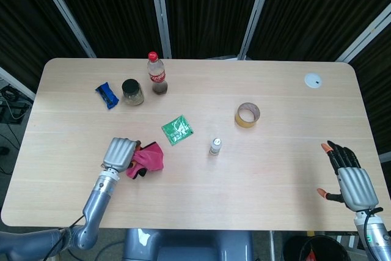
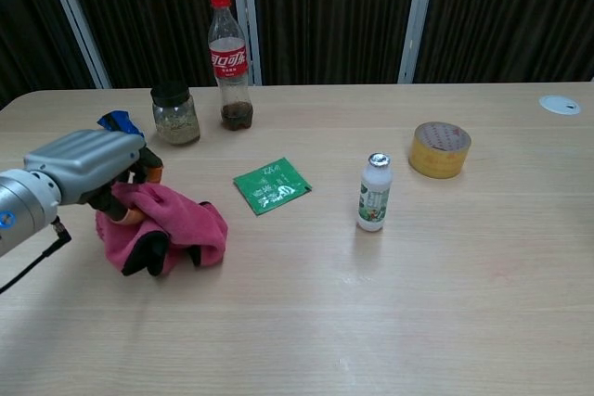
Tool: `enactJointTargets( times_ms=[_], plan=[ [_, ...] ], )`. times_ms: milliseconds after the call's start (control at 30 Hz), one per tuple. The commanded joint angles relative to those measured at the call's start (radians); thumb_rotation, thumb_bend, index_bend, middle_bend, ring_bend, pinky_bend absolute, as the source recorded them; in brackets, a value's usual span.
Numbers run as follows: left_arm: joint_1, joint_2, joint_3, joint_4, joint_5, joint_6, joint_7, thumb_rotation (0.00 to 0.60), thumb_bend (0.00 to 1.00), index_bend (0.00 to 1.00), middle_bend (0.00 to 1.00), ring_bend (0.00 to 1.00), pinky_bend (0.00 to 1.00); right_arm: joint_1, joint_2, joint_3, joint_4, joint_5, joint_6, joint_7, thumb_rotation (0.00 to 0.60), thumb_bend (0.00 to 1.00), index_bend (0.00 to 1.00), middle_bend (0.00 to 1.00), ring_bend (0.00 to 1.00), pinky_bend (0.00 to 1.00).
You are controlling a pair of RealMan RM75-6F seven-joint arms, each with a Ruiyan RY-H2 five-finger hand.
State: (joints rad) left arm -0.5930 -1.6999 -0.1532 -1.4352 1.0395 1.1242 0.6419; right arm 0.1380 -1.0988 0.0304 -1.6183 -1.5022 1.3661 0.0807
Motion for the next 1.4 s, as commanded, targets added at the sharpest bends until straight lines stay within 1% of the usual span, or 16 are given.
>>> enactJointTargets(
  times_ms=[33, 167, 267, 467, 567, 667, 700, 767, 833, 900, 933, 1033, 1200, 1300, 1400],
  plan=[
    [0.0, 0.062, -0.034, 0.001, -0.011, 0.004, -0.028, 0.6, 0.67, 0.86, 0.64, 0.55, 0.6, 0.0, -0.001, 0.001, -0.001, 0.003, -0.001, -0.001, 0.6, 0.0, 0.0, 0.0, 0.0, 0.0],
    [0.004, 0.108, -0.059, -0.007, -0.03, 0.002, -0.062, 0.6, 0.67, 0.86, 0.64, 0.55, 0.6, 0.001, -0.001, 0.002, -0.002, 0.006, -0.003, -0.002, 0.6, 0.0, 0.0, 0.0, 0.0, 0.0],
    [0.008, 0.148, -0.081, -0.02, -0.069, -0.011, -0.085, 0.6, 0.67, 0.86, 0.64, 0.55, 0.6, 0.001, -0.001, 0.002, -0.002, 0.005, -0.003, -0.005, 0.6, 0.0, 0.0, 0.0, 0.0, 0.0],
    [0.014, 0.191, -0.084, -0.015, -0.073, -0.012, -0.117, 0.6, 0.67, 0.84, 0.63, 0.54, 0.59, 0.001, -0.001, 0.002, -0.003, 0.008, -0.005, -0.007, 0.6, 0.0, 0.0, 0.0, 0.0, 0.0],
    [0.016, 0.2, -0.079, -0.01, -0.064, -0.007, -0.131, 0.6, 0.64, 0.79, 0.6, 0.52, 0.58, 0.001, -0.001, 0.002, -0.004, 0.007, -0.004, -0.009, 0.6, 0.0, 0.0, 0.0, 0.0, 0.0],
    [0.018, 0.204, -0.071, -0.004, -0.046, -0.004, -0.148, 0.6, 0.57, 0.7, 0.51, 0.46, 0.56, 0.001, -0.002, 0.002, -0.003, 0.007, -0.004, -0.01, 0.6, 0.0, 0.0, 0.0, 0.0, 0.0],
    [0.018, 0.207, -0.067, -0.003, -0.042, -0.005, -0.151, 0.6, 0.54, 0.66, 0.45, 0.41, 0.54, 0.001, -0.002, 0.002, -0.004, 0.008, -0.004, -0.01, 0.6, 0.0, 0.0, 0.0, 0.0, 0.0],
    [0.018, 0.212, -0.059, -0.003, -0.041, -0.013, -0.152, 0.6, 0.45, 0.57, 0.33, 0.29, 0.46, 0.001, -0.002, 0.002, -0.004, 0.007, -0.004, -0.01, 0.6, 0.0, 0.0, 0.0, 0.0, 0.0],
    [0.017, 0.22, -0.055, -0.007, -0.045, -0.02, -0.148, 0.6, 0.34, 0.45, 0.16, 0.11, 0.27, 0.001, -0.002, 0.002, -0.003, 0.007, -0.004, -0.009, 0.6, 0.0, 0.0, 0.0, 0.0, 0.0],
    [0.016, 0.225, -0.051, -0.011, -0.044, -0.022, -0.147, 0.6, 0.27, 0.35, 0.05, 0.02, 0.18, 0.001, -0.001, 0.002, -0.003, 0.007, -0.004, -0.009, 0.6, 0.0, 0.0, 0.0, 0.0, 0.0],
    [0.017, 0.226, -0.05, -0.012, -0.042, -0.02, -0.146, 0.6, 0.25, 0.3, 0.01, 0.0, 0.15, 0.001, -0.001, 0.002, -0.003, 0.007, -0.004, -0.009, 0.6, 0.0, 0.0, 0.0, 0.0, 0.0],
    [0.022, 0.235, -0.043, -0.018, -0.037, -0.011, -0.148, 0.6, 0.23, 0.23, 0.0, 0.0, 0.07, 0.002, -0.001, 0.002, -0.003, 0.006, -0.005, -0.006, 0.6, 0.0, 0.0, 0.0, 0.0, 0.0],
    [0.052, 0.289, -0.038, -0.086, -0.033, 0.004, -0.19, 0.6, 0.23, 0.2, 0.0, 0.0, 0.02, 0.002, 0.0, 0.002, -0.003, 0.009, -0.008, -0.004, 0.6, 0.0, 0.0, 0.0, 0.0, 0.0],
    [0.086, 0.336, -0.036, -0.146, -0.02, 0.029, -0.249, 0.6, 0.23, 0.18, 0.0, 0.0, 0.01, 0.001, 0.0, 0.002, -0.004, 0.007, -0.005, -0.007, 0.6, 0.0, 0.0, 0.0, 0.0, 0.0],
    [0.126, 0.389, -0.015, -0.193, 0.019, 0.057, -0.299, 0.6, 0.21, 0.16, 0.0, 0.0, 0.0, 0.001, -0.001, 0.001, -0.004, 0.005, -0.004, -0.013, 0.6, 0.0, 0.0, 0.0, 0.0, 0.0]
  ],
)
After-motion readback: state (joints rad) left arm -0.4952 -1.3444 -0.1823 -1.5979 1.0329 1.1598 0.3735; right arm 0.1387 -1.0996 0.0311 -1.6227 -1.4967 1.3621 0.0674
